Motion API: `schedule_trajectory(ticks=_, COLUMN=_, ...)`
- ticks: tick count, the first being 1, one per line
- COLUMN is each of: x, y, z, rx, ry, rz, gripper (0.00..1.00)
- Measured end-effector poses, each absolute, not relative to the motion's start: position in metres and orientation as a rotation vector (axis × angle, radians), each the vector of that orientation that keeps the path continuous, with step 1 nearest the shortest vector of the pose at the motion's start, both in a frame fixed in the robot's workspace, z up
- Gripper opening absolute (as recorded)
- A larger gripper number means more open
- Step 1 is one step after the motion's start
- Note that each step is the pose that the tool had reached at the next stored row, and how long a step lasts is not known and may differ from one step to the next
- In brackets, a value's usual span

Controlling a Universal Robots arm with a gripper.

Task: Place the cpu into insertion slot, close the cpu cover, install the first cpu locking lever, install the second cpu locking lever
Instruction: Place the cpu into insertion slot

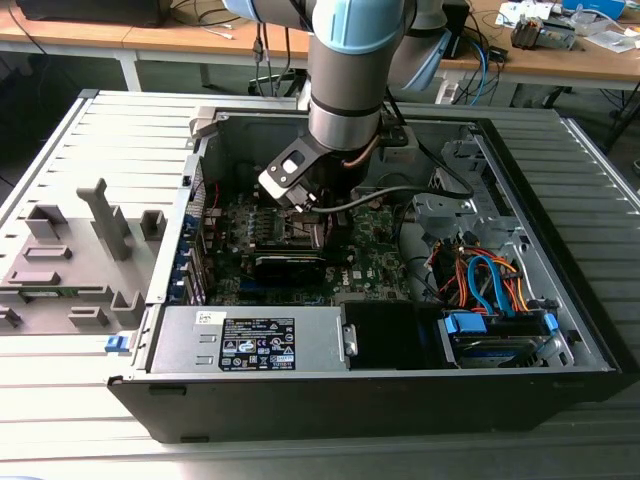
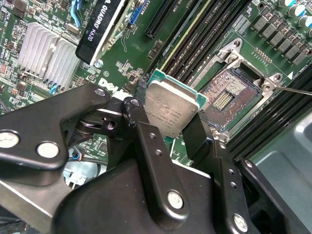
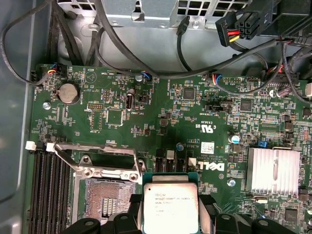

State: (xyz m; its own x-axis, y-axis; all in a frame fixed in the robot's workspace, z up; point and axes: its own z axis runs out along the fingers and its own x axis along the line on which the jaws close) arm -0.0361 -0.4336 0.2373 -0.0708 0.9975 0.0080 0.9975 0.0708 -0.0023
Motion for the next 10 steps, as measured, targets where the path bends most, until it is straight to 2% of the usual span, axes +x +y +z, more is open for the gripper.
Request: schedule_trajectory(ticks=10, x=-0.0361, y=-0.4334, z=0.2373, rx=-2.136, ry=-2.293, rz=-0.006, gripper=0.55)
